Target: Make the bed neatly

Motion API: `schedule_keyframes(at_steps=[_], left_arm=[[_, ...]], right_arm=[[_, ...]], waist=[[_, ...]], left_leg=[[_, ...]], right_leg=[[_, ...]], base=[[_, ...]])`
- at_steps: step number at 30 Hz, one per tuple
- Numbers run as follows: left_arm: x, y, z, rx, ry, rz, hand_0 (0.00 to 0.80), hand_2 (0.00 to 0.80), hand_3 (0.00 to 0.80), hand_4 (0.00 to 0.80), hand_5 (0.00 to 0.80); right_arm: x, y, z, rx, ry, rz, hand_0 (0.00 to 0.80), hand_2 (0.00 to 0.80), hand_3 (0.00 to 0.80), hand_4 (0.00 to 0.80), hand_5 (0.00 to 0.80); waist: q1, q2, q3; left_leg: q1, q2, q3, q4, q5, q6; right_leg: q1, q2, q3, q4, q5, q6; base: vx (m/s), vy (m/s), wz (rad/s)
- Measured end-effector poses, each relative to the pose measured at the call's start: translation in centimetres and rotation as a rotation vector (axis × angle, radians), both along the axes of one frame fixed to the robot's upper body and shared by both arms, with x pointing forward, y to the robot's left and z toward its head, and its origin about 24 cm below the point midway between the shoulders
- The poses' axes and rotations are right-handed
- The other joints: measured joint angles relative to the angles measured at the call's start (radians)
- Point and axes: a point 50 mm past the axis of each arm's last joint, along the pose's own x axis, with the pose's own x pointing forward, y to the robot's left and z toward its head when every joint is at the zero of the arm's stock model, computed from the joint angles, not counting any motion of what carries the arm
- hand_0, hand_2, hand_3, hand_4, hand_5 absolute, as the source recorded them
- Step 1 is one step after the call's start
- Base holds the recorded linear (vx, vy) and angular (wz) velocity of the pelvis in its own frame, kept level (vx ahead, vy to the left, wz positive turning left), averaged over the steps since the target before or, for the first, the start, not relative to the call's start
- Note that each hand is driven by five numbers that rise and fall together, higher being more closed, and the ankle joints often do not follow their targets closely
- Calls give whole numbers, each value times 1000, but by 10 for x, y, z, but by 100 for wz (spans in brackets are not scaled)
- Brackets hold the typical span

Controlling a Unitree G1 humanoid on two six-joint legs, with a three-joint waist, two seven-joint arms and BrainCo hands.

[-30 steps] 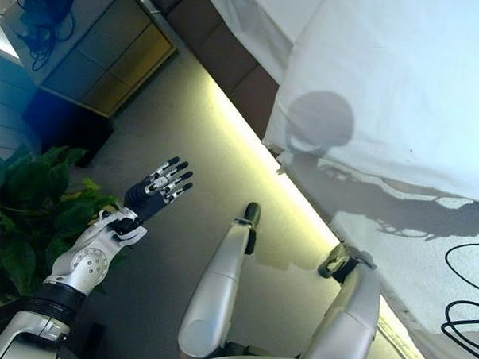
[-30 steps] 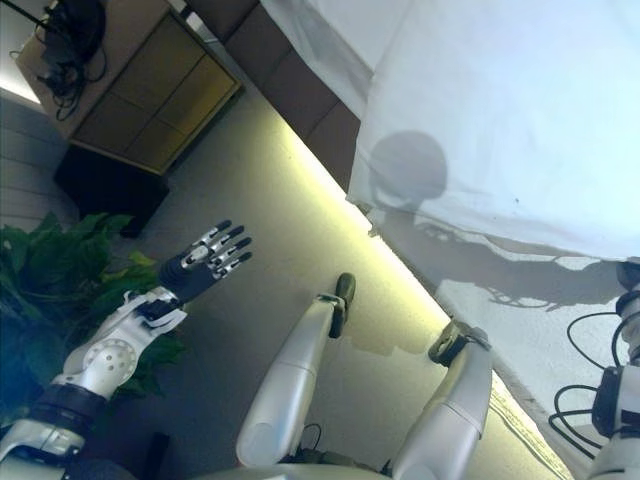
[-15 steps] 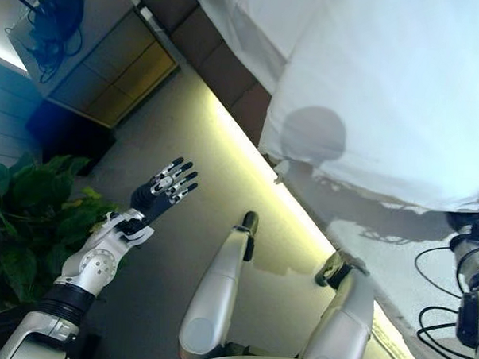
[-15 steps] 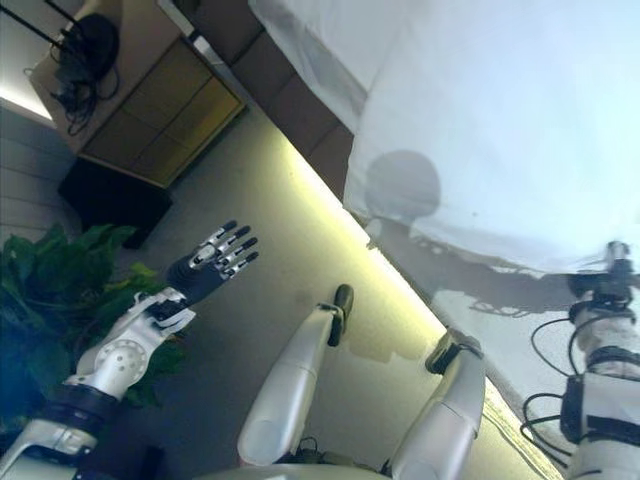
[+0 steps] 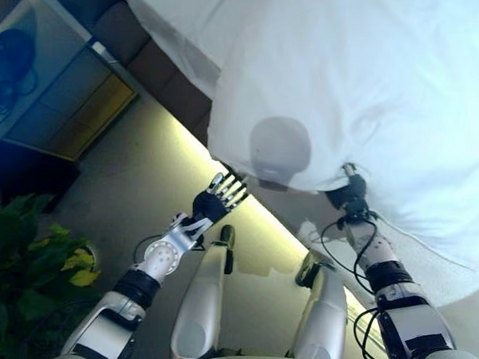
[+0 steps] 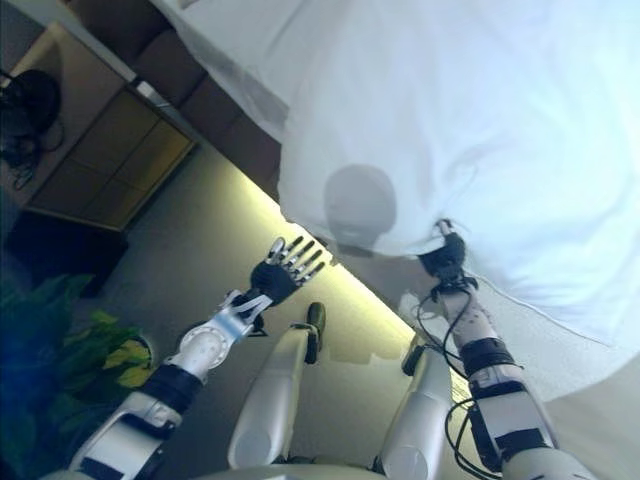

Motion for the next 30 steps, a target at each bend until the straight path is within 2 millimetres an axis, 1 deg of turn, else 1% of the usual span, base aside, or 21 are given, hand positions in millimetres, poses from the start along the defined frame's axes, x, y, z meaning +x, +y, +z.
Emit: schedule_keyframes(at_steps=[1,2,4,6,9,10,14,18,22,23,25,26,29,30], left_arm=[[-1,-6,-1,-68,47,6,0,0,0,0,0],[-1,-14,-4,-120,92,5,0,0,0,0,0],[-4,-26,-7,-186,159,-6,0,0,0,0,0],[-8,-34,-11,-224,199,-15,0,0,0,0,0],[-11,-40,-13,-204,205,-28,0,0,0,0,0],[-11,-40,-14,-194,210,-14,0,0,0,0,0],[1,-34,-10,-171,190,48,0,0,0,0,0],[14,-33,6,-165,122,98,0,0,0,0,0],[28,-29,21,-65,25,162,0,0,0,0,0],[31,-28,25,-69,7,189,0,0,0,0,0],[39,-25,37,-91,-29,232,0,0,0,0,0],[43,-23,42,-103,-46,255,0,0,0,0,0],[50,-24,56,-172,-74,286,0,0,0,0,0],[51,-25,58,-194,-76,287,0,0,0,0,0]], right_arm=[[1,5,2,-6,2,6,800,800,800,800,800],[1,10,4,-9,8,14,800,800,800,800,800],[2,16,8,-3,5,12,800,800,800,800,800],[2,23,12,0,-2,20,800,800,800,800,800],[3,28,19,-3,-31,24,800,800,800,800,800],[3,30,20,-4,-37,24,800,800,800,800,800],[6,35,26,0,-40,25,800,800,800,800,800],[8,40,29,11,-38,28,800,800,800,800,800],[10,43,34,15,-48,33,800,800,800,800,800],[11,45,35,20,-53,37,800,800,800,800,800],[12,51,38,34,-62,49,800,800,800,800,800],[12,55,40,41,-67,58,800,800,800,800,800],[12,59,44,47,-79,75,800,800,800,800,800],[12,59,44,46,-79,78,800,800,800,800,800]], waist=[[-8,-10,6],[-6,-19,10],[-12,-35,20],[-20,-45,25],[-26,-58,35],[-26,-61,37],[-28,-74,51],[-28,-81,56],[-30,-85,58],[-31,-85,58],[-52,-88,59],[-55,-88,59],[-63,-88,59],[-72,-88,59]], left_leg=[[2,5,2,-2,-2,0],[6,9,7,-7,2,-7],[11,15,18,-15,7,-12],[11,24,20,-19,7,-12],[13,32,23,-25,8,-13],[12,36,24,-24,8,-13],[12,41,29,-20,8,-14],[12,41,35,-11,8,-13],[12,52,50,-10,5,-9],[12,55,55,-10,4,-7],[12,55,63,-9,1,2],[12,55,68,-10,1,4],[14,57,88,-13,1,8],[15,57,93,-13,0,10]], right_leg=[[0,5,1,-4,0,-2],[-2,10,7,-9,5,-3],[-5,17,16,-16,12,-6],[-5,25,16,-27,17,-9],[-5,34,15,-38,23,-13],[-4,38,16,-43,26,-14],[-4,43,18,-49,31,-15],[-5,44,25,-54,37,-13],[-4,58,41,-81,58,-14],[-4,61,44,-88,65,-13],[-4,62,51,-99,73,-13],[-4,62,54,-104,78,-10],[-6,63,67,-128,97,-4],[-5,63,69,-135,102,-1]], base=[[-85,26,-16],[-3,-2,-19],[32,-26,-18],[-9,-33,-11],[7,-31,-8],[6,-11,-11],[2,28,-6],[13,28,-4],[18,65,-15],[-3,113,-17],[-12,125,-11],[-19,121,-12],[-12,90,-15],[4,60,-12]])
